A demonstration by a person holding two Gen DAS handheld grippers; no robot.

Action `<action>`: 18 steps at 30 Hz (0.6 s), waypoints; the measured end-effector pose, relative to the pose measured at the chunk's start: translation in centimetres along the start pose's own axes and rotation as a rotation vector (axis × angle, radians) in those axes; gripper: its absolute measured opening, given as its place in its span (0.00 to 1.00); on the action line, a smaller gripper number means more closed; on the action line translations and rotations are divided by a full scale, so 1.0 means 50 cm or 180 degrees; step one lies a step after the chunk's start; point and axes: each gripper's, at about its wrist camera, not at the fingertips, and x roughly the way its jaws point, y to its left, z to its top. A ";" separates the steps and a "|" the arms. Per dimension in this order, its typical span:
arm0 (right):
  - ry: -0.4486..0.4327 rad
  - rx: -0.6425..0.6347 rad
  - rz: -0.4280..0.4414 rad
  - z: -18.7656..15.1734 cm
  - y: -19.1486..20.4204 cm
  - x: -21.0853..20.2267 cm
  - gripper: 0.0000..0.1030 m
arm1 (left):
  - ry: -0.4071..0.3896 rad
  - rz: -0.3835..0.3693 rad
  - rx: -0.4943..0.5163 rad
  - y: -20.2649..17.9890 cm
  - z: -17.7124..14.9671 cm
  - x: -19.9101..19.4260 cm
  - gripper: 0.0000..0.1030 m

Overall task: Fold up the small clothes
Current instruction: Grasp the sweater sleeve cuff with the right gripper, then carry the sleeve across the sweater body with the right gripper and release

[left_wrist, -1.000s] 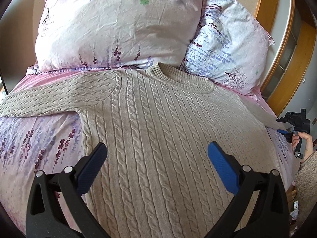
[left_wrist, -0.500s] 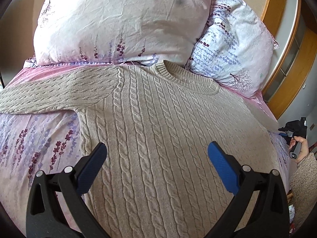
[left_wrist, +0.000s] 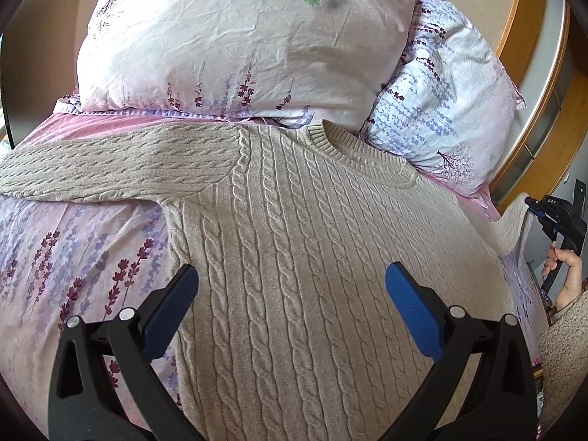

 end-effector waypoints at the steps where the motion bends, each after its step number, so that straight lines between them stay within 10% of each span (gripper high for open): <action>1: 0.0051 -0.0075 0.0100 -0.010 0.022 0.000 0.08 | -0.0013 0.0002 0.0002 0.001 0.000 -0.002 0.98; 12: 0.1268 -0.0670 0.0582 -0.214 0.179 0.125 0.09 | -0.0058 -0.0016 -0.0004 0.005 -0.005 -0.015 0.98; 18: 0.1263 0.0167 0.0708 -0.155 0.100 0.109 0.41 | -0.0079 -0.0009 0.0023 0.006 -0.006 -0.019 0.98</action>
